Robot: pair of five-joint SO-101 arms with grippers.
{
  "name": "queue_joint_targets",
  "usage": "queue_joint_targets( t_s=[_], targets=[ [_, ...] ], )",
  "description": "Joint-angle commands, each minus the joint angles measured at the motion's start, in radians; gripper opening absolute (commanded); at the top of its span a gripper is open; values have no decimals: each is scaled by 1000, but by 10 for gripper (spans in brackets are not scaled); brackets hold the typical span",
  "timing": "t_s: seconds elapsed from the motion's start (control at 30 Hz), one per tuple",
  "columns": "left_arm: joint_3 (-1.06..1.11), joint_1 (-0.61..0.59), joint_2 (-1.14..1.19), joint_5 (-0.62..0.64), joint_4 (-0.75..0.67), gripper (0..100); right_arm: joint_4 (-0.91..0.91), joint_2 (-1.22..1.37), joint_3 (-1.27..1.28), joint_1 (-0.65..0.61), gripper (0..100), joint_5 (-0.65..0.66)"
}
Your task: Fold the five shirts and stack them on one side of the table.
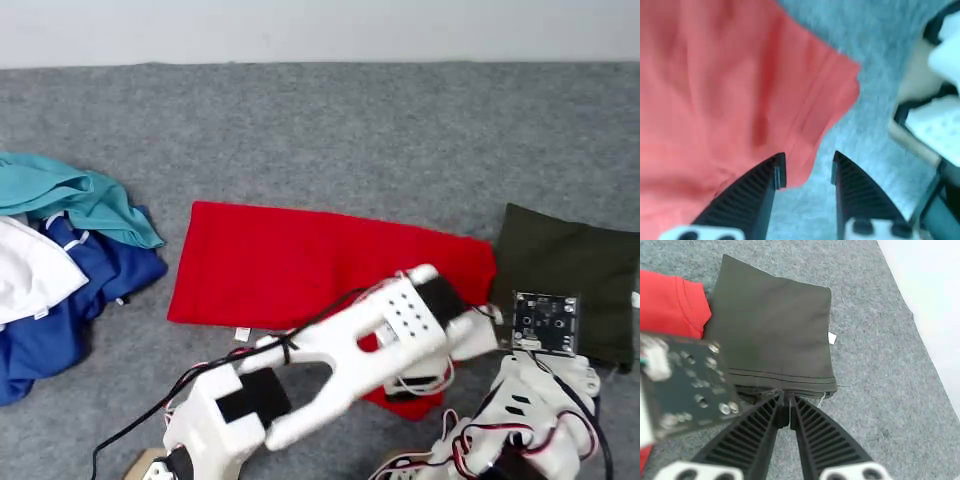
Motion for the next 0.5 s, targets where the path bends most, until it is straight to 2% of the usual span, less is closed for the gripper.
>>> queue_joint_targets(
  t_s=[0.0, 0.27, 0.47],
  targets=[
    [16, 35, -66, 17, -72, 164, -2, 5, -15, 8, 13, -5],
    [148, 35, -57, 14, -235, 164, -1, 5, -15, 8, 13, -5],
    [116, 34, 74, 21, -235, 159, -1, 5, -15, 8, 13, -5]
  ],
)
